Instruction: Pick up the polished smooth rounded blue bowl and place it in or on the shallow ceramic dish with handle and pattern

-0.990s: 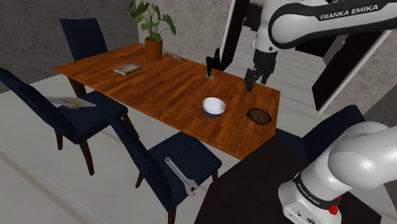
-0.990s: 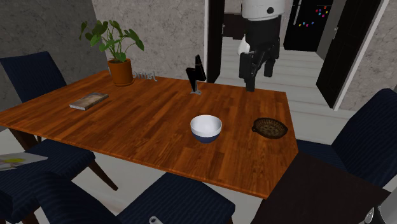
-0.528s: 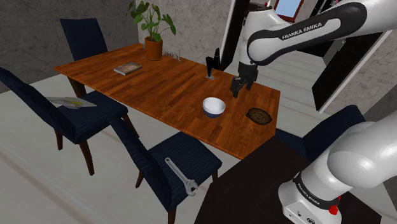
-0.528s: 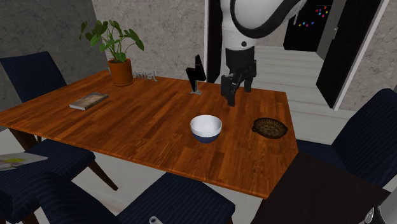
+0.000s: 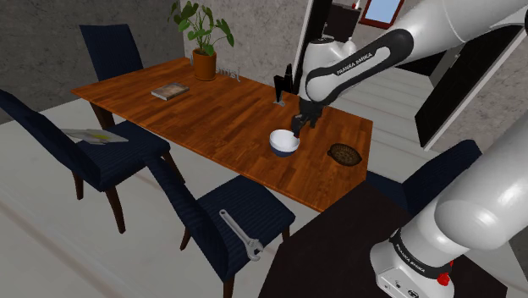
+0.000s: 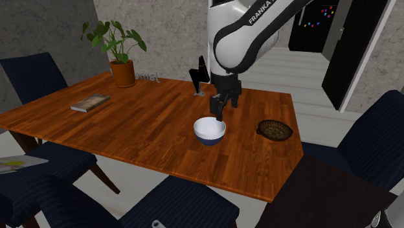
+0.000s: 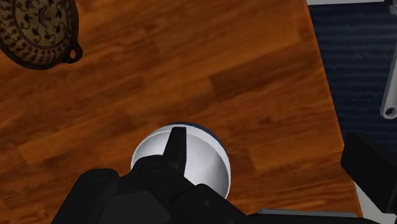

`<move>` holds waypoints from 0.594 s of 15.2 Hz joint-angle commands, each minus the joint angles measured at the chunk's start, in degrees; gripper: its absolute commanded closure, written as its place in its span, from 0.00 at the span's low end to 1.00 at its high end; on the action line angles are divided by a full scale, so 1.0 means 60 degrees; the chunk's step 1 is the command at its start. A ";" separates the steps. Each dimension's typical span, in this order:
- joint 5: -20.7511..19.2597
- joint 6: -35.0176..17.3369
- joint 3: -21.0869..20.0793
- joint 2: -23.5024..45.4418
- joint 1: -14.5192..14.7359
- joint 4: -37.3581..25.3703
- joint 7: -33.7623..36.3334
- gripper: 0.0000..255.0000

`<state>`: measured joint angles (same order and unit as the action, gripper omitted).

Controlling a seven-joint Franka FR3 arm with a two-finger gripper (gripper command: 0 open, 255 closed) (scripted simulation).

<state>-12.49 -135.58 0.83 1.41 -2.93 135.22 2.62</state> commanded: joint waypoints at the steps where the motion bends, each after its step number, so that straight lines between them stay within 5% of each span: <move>1: -0.0066 -0.0488 0.0048 0.0879 -0.0050 -0.0456 -0.0069 0.00; 9: -0.0153 -0.1611 0.0079 0.3895 -0.0150 -0.2558 -0.0307 0.00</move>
<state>-13.37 -144.57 1.33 22.35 -3.83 121.79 0.89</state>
